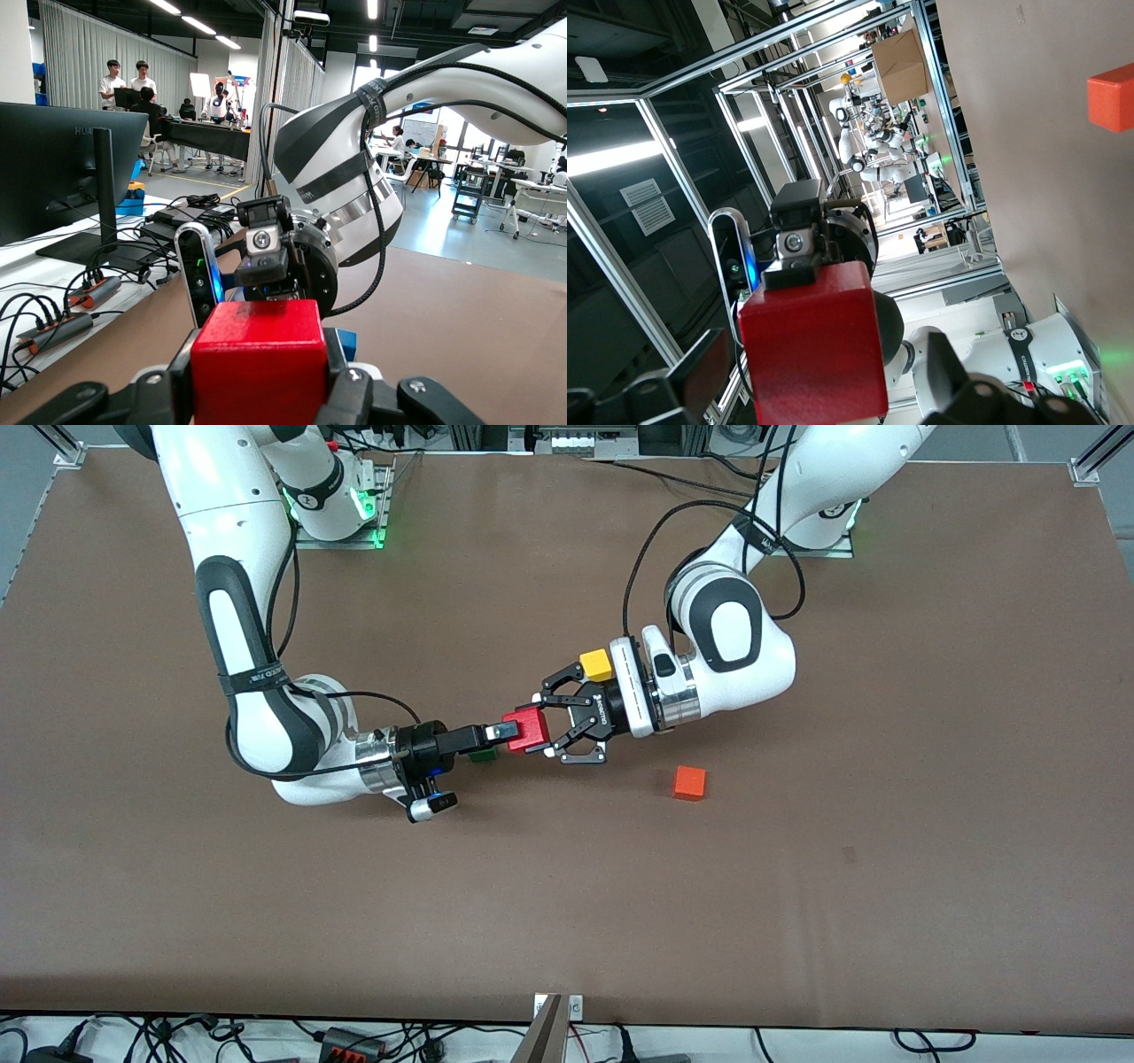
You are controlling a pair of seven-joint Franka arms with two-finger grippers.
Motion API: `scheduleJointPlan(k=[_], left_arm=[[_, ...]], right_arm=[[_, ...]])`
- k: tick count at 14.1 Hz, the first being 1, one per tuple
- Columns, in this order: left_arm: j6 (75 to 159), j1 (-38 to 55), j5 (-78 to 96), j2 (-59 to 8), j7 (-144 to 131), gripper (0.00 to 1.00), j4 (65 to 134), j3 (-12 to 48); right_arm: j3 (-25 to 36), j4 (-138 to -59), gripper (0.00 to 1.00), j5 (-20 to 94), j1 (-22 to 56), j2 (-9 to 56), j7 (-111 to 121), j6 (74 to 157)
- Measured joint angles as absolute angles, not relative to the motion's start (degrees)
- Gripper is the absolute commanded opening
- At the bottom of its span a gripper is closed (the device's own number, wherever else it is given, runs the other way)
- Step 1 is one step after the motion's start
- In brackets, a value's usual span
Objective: Pass red block to right arm, stack on blue
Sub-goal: 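Close the right gripper on the red cube held by the left gripper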
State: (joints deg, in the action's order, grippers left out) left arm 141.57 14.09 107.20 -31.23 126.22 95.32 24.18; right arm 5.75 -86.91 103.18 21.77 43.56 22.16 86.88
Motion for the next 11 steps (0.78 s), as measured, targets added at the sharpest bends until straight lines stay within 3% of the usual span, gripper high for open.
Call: scheduleJointPlan(k=[2,3,5,7,8,9,11], left_arm=[[141.6,14.1,107.2,-31.2,126.3,0.14,95.3,24.2],[141.6,14.1,107.2,-31.2,126.3,0.14,95.3,24.2],[141.6,14.1,107.2,-31.2,126.3,0.14,95.3,24.2],[141.6,14.1,107.5,-31.3,126.0,0.22,95.3,24.2],[141.6,14.0,107.5,-31.3,126.0,0.44,95.3,24.2],[141.6,14.1,107.6,-31.3,126.0,0.99,95.3,24.2],[141.6,14.0,107.6,-31.3,126.2,1.0,95.3,24.2]], right_arm=[[5.8,-86.6,0.68,103.2,21.8,43.9,22.2,86.9],[5.8,-86.5,0.5,103.2,21.8,43.9,22.2,86.9],[5.8,-86.3,0.31,103.2,21.8,43.9,22.3,86.9],[5.8,-86.0,0.11,103.3,21.7,43.9,23.6,86.9],[5.8,-86.0,0.03,103.3,21.7,43.9,23.7,86.9],[5.8,-86.0,0.01,103.3,21.7,43.9,23.7,86.9],[5.9,-86.0,0.0,103.3,21.7,43.9,23.7,86.8]])
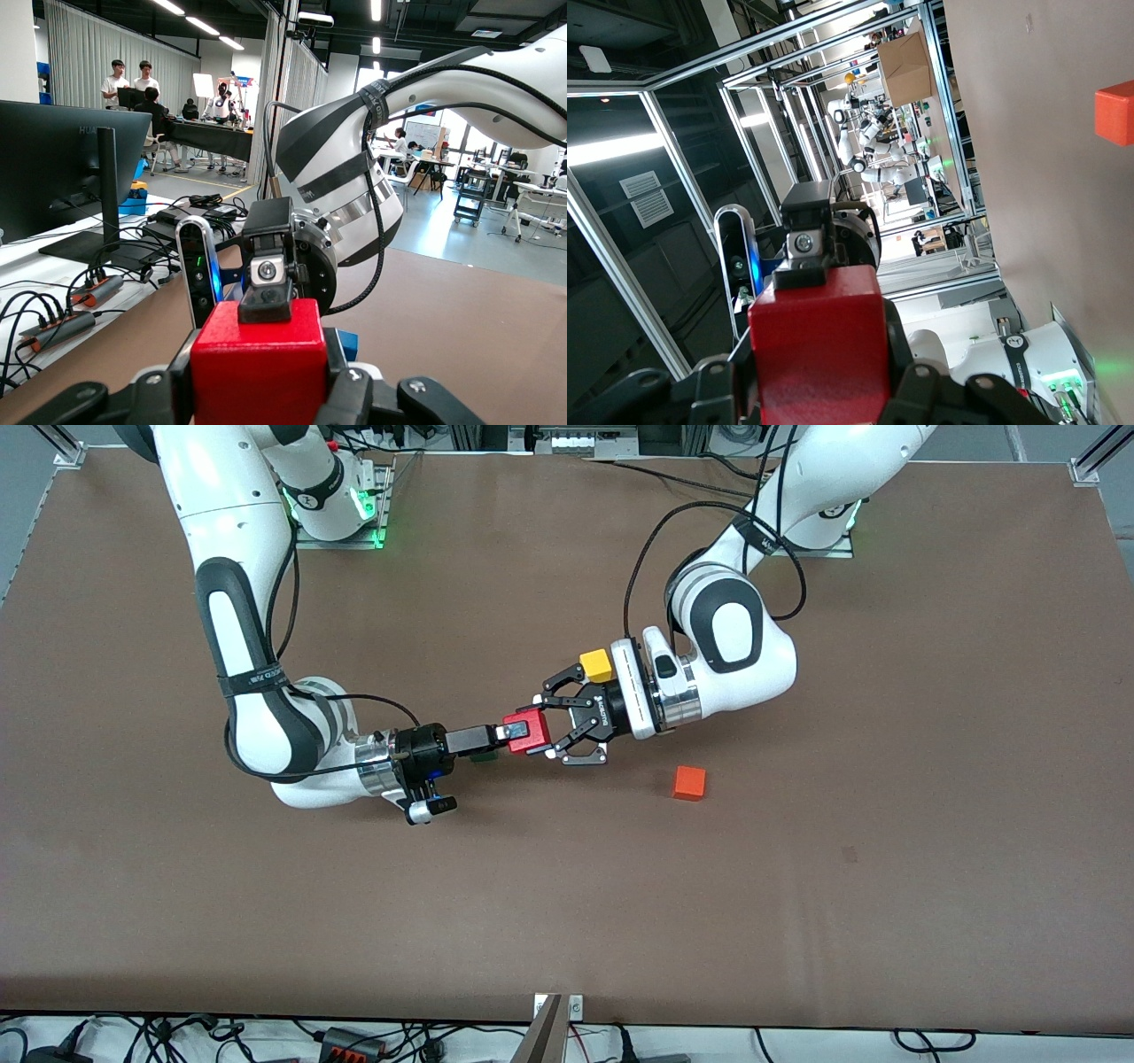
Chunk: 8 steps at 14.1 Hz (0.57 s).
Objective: Pass red block to right arm, stack on blue
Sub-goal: 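Close the right gripper on the red cube held by the left gripper, then open the left gripper and pull it back from the red cube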
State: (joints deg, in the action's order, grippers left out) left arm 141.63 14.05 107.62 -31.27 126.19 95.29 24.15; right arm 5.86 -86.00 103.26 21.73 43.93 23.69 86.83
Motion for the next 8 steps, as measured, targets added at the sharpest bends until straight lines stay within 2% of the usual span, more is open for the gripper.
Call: scheduleJointPlan(k=[8], left_arm=[[141.4,12.2,107.6,-31.3,126.3,1.0,95.0,24.2]], right_arm=[[6.0,-85.9,0.0,103.4,21.6,43.9,23.7,87.2]])
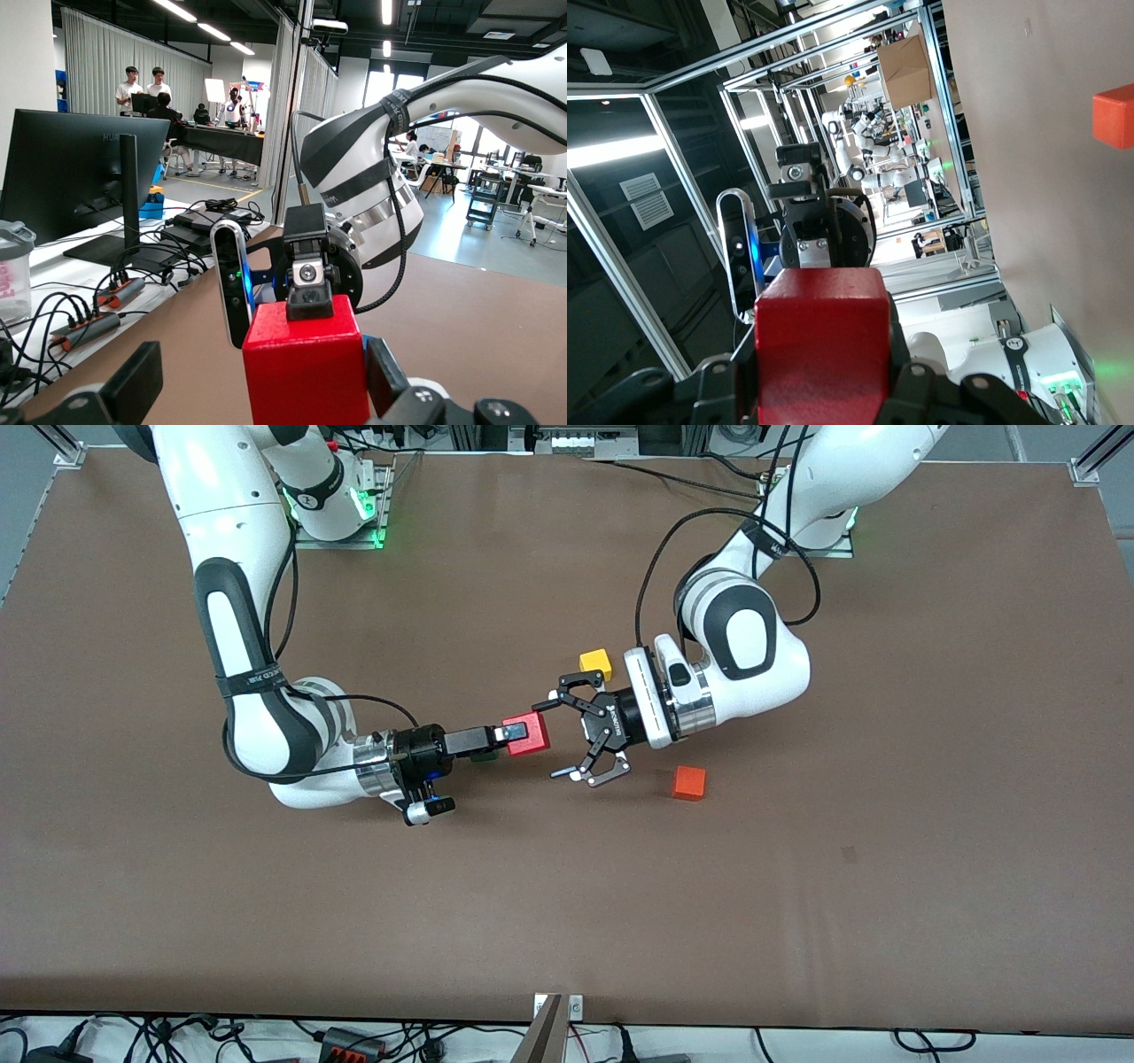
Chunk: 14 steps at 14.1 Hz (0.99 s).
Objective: Pass red block to right arm, stack on blue
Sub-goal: 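Open the left gripper and pull it back from the red cube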
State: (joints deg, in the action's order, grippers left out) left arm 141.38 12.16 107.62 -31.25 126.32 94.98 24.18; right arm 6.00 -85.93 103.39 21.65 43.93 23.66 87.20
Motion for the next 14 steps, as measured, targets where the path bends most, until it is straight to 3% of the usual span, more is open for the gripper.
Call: scheduleJointPlan(k=[9,14], left_arm=[[131.6,6.5,102.5,-31.2,125.7,1.0,94.9,24.2],[126.6,2.9,87.5,-31.1,117.1,1.0,94.8,24.2]], right_arm=[[13.2,-82.3,0.0,90.1,21.0,43.9,23.3,87.0],[19.4,-81.5,0.0,66.3,20.6,42.2,22.8,86.7]])
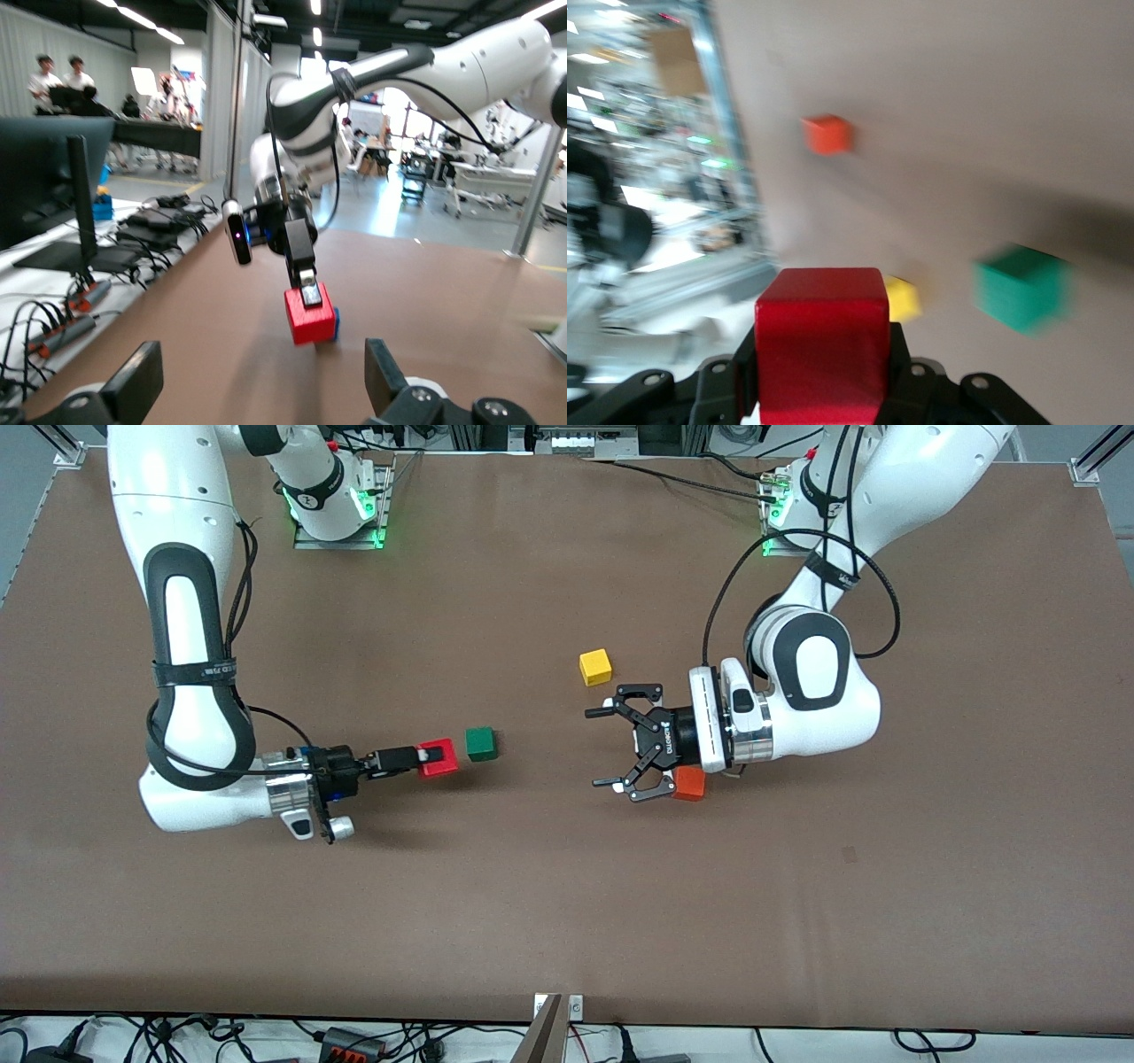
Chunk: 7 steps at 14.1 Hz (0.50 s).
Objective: Pass red block to right arm, stack on blue
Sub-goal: 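Open the left gripper and pull it back from the red cube, then move the red cube with the right gripper over the blue cube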
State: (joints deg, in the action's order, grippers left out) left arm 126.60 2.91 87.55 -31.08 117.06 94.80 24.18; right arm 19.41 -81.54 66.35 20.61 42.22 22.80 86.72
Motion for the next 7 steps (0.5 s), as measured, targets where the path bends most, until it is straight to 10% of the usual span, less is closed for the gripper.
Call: scheduleJointPlan(k=[7], left_arm=[[122.8,0.5,66.2,-29.2,103.1,1.0,94.7,24.2]], right_arm=[[22.8,-81.4,0.0,30.3,22.2,38.8,22.7,90.6]])
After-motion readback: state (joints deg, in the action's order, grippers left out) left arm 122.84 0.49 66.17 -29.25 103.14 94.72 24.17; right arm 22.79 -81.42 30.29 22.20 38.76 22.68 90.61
